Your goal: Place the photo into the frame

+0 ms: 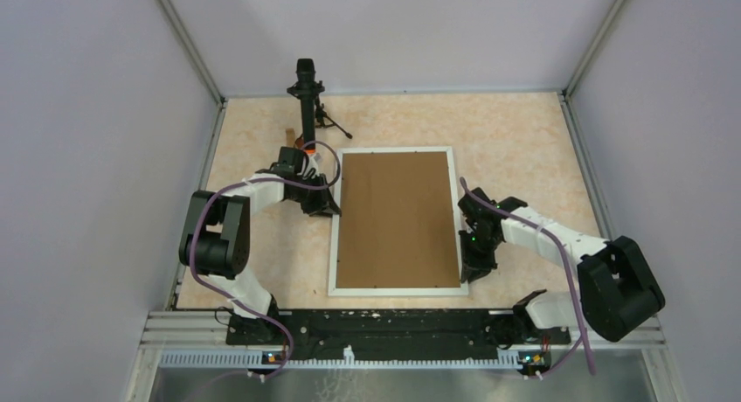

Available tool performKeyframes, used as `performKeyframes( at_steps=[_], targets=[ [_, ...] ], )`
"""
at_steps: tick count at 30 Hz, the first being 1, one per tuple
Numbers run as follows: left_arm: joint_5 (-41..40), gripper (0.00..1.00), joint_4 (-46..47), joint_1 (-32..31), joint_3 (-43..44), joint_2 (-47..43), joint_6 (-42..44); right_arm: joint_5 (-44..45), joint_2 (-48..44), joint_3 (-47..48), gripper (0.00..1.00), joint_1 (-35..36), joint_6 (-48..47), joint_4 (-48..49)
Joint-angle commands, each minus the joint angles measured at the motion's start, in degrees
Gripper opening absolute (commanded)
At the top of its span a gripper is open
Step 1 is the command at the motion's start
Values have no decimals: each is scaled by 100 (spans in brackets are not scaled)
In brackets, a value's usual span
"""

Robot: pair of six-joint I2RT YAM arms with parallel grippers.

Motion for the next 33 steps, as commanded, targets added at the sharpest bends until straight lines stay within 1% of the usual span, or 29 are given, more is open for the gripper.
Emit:
performKeyframes(
  at_steps=[1,7,10,13,19,24,28,33],
  targets=[
    [-1407,0,-925,170,-573,425,293,701,583,-140,19,319,617,966],
    [-1341,0,-889,165,-601,380,279,1375,1030,-184,20,870,1732,1524],
    [-1306,0,-882,164,-614,387,279,1450,1252,-159,21,1091,2090,1797],
    [-1260,0,-874,162,-615,395,284,1701,1321,7,23,1412,2385,1847],
    [-1214,0,-844,161,-616,387,275,2191,1957,616,25,1851,2514,1604],
    [-1210,0,-860,161,-606,406,257,2628,2490,1202,25,2201,2636,1222],
    [-1216,0,-866,161,-595,410,244,2548,2546,1459,25,2347,2738,1239],
    [-1196,0,-863,160,-586,423,240,2366,2438,1561,24,2274,2777,1352]
  ],
)
